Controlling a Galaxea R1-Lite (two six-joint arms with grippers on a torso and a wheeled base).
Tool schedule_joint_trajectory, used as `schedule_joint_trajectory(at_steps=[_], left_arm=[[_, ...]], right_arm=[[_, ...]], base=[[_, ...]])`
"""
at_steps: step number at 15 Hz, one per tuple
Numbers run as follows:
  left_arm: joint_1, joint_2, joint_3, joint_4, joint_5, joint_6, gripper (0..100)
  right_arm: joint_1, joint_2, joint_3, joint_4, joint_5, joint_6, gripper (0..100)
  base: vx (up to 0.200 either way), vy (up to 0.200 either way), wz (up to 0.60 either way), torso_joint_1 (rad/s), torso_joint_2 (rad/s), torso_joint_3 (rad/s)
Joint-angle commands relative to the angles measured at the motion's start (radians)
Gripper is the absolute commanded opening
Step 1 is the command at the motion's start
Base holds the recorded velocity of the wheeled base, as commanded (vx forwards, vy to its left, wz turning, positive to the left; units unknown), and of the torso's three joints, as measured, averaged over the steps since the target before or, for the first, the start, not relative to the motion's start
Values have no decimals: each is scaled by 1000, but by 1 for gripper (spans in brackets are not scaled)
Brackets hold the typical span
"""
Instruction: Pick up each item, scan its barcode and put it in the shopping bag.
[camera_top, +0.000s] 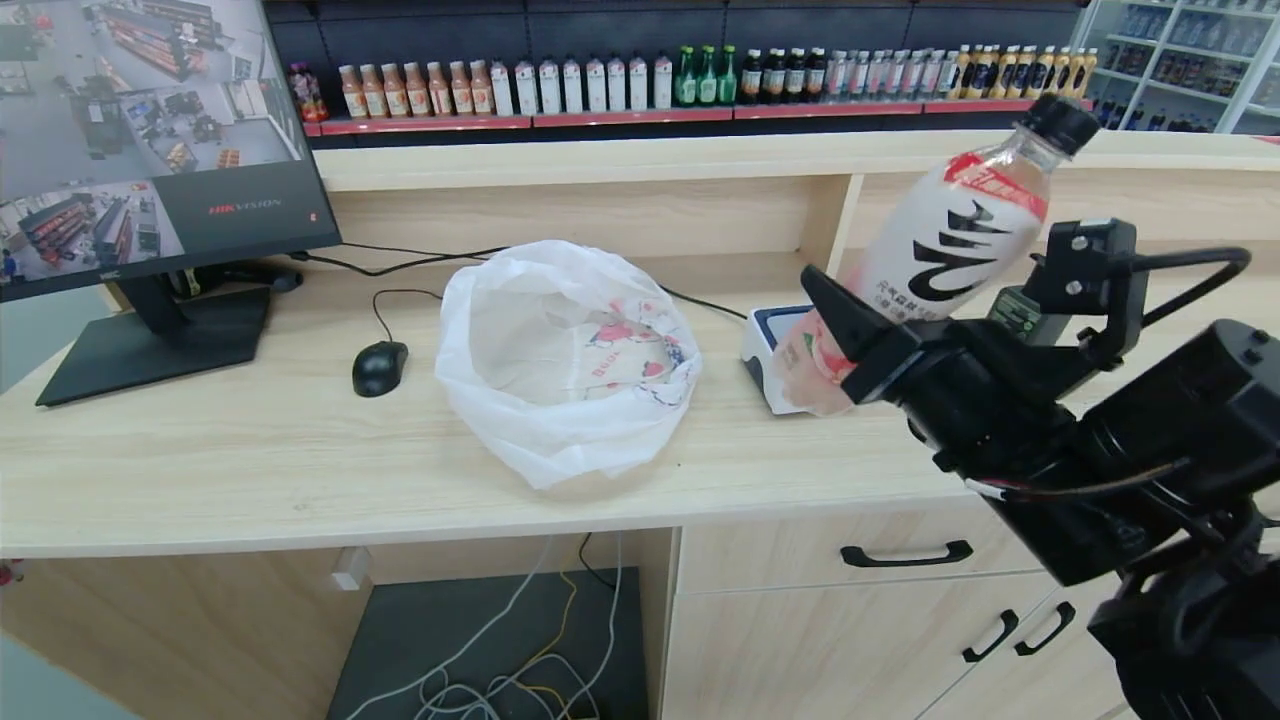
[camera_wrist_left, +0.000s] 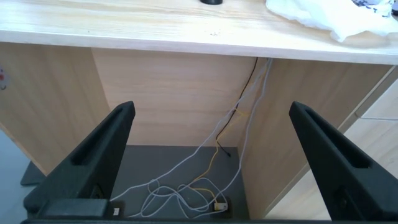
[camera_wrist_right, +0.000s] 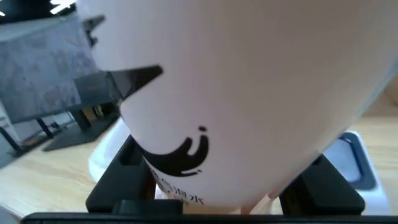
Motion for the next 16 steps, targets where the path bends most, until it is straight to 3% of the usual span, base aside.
schedule_joint_trajectory(at_steps=[1,3,6,11,16], left_arm=[[0,0,0,0,1,0,100],[0,0,0,0,1,-2,100],[0,0,0,0,1,0,100],[0,0,0,0,1,0,100],[0,0,0,0,1,0,100]], right_arm=[[-32,36,-83,9,22,48,0],[-66,67,-149,27,45,235,0],[-127,128,-221,19,70,413,0],[-222,257,-422,102,80,494,0],[-250,294,-432,154,80,600,0]], base=[[0,0,0,0,0,0],[0,0,0,0,0,0],[0,0,0,0,0,0],[0,0,0,0,0,0],[0,0,0,0,0,0]])
